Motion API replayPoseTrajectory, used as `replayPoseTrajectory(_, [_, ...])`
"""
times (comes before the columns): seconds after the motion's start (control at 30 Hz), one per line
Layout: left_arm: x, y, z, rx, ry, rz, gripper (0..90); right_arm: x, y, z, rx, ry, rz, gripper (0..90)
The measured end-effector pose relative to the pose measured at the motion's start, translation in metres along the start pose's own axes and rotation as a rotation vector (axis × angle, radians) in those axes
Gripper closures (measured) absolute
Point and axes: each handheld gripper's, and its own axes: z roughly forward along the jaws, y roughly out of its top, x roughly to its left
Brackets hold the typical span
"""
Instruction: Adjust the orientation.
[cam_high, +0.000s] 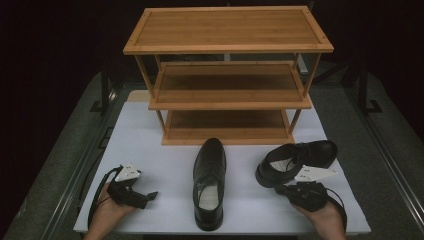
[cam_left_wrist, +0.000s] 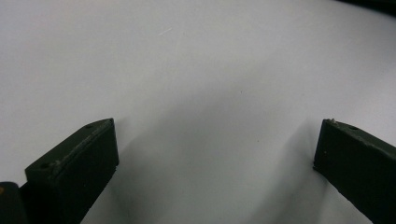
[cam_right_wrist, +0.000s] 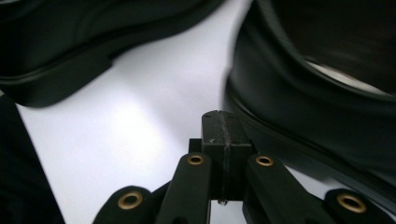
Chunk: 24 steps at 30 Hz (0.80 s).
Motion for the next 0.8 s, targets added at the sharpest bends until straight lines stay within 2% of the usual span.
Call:
replayPoseTrajectory(0.3, [0.0,0.0,0.0,-0.001,-0.001,-0.002,0.0,-0.034,-0.016,-0.027,-0.034,-0.092,0.072,89.7])
replayPoseTrajectory(0.33, [0.0,0.0,0.0,-0.001,-0.001,-0.002,0.0,-0.034,-0.016,-0.027,-0.034,-0.092,0.072,89.7])
replayPoseTrajectory(0.37, [0.0,0.0,0.0,0.0,-0.002,-0.002,0.0,-0.042,-0.019,-0.032,-0.042,-0.109,0.098,89.7])
replayPoseTrajectory(0.47, [0.0,0.0,0.0,-0.001,-0.001,-0.002,0.0,-0.053,-0.023,-0.041,-0.049,-0.136,0.125,89.7])
replayPoseTrajectory(0.57, [0.0,0.0,0.0,0.0,-0.002,-0.002,0.0,-0.061,-0.025,-0.046,-0.059,-0.154,0.144,89.7])
replayPoseTrajectory(0.6, [0.0,0.0,0.0,0.0,-0.002,-0.002,0.0,-0.069,-0.026,-0.051,-0.069,-0.173,0.158,89.7])
replayPoseTrajectory(0.63, [0.0,0.0,0.0,0.0,-0.002,-0.002,0.0,-0.069,-0.026,-0.051,-0.069,-0.173,0.158,89.7])
replayPoseTrajectory(0.67, [0.0,0.0,0.0,-0.001,-0.001,-0.002,0.0,-0.078,-0.027,-0.056,-0.082,-0.194,0.175,89.7])
replayPoseTrajectory(0.8, [0.0,0.0,0.0,0.0,-0.002,-0.002,0.0,-0.091,-0.025,-0.064,-0.102,-0.23,0.195,89.7])
